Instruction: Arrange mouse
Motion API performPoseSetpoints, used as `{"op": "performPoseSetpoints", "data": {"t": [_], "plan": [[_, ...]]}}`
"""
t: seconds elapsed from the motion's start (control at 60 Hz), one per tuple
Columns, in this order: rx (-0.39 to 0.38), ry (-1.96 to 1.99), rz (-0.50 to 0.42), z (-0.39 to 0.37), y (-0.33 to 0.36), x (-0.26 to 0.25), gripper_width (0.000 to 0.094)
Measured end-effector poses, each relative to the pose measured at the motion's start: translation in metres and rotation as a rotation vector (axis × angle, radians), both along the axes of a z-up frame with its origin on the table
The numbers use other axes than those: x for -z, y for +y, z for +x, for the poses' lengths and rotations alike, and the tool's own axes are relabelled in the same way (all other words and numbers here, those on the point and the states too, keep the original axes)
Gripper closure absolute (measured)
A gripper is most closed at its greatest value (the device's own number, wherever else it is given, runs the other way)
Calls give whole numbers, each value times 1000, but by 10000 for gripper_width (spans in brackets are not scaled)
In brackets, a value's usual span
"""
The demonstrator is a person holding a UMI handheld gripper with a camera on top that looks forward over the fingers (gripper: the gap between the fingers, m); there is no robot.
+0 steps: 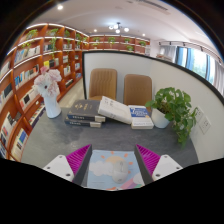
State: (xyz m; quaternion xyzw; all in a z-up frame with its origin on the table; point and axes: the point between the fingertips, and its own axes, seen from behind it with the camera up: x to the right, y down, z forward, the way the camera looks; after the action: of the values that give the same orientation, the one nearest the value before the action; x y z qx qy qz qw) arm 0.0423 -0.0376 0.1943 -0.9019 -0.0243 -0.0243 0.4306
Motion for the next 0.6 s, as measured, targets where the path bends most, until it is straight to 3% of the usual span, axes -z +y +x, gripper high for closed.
{"op": "performPoseSetpoints", "data": {"t": [0.217,0.6], "plan": [[-39,41,87,-54,-15,-70,80],[-132,45,121,-131,-43,-102,81]]}}
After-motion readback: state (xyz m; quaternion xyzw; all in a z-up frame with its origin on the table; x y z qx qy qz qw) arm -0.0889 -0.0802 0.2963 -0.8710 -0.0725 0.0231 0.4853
